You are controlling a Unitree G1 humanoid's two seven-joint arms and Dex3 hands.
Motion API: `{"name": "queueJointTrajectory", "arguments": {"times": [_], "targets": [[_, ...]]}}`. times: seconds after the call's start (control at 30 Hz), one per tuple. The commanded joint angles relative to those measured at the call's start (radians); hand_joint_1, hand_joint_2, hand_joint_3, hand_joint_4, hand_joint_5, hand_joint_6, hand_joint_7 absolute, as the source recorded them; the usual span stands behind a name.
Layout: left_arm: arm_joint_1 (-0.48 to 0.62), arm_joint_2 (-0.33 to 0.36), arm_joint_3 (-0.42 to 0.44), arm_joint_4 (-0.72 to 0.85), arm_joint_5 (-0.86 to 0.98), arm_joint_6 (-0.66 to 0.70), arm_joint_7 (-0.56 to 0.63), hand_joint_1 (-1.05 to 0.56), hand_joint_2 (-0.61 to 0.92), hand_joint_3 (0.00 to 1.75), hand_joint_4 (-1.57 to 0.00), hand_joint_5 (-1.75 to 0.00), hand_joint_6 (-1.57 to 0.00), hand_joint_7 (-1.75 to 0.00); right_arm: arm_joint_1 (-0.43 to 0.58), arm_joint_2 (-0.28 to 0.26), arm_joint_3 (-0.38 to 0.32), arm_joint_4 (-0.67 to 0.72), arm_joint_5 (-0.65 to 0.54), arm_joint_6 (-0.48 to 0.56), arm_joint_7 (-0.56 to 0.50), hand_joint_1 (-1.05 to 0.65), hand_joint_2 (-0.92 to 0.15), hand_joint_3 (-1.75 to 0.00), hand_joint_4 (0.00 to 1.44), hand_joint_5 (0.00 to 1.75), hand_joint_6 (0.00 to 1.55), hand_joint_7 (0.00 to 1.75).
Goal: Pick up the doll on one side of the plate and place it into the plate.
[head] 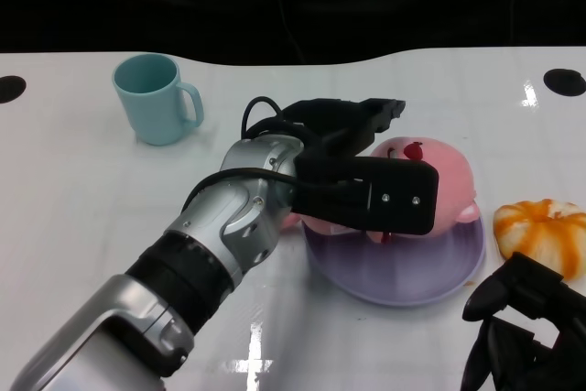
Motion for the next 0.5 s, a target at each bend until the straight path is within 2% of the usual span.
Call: {"name": "queueJointTrajectory", "arguments": {"times": [0.03,0.23,0.5], "targets": [[0.032,0.058,0.014,-0.102,0.01,0.0,-0.032,-1.05,0.92,0.43,0.0,0.0,0.0,0.0,-0.002,-0.006,-0.006,0.002,0.01,-0.001,0.0,-0.01,-0.71,-1.32,0.64,1.75,0.39,1.75],[0.111,0.158,0.038,-0.291,0.006,0.0,-0.095,-1.05,0.92,0.39,-0.05,-0.03,-0.02,-0.01,-0.007,-0.008,-0.01,0.003,0.012,0.004,0.001,-0.02,-0.7,-1.33,0.65,1.75,0.4,1.75],[0.275,0.282,0.119,-0.525,-0.018,-0.02,-0.125,-1.04,0.92,0.34,-0.08,-0.06,-0.05,-0.02,-0.01,-0.011,-0.005,0.004,0.007,0.003,0.002,-0.02,-0.69,-1.34,0.65,1.75,0.4,1.75]]}}
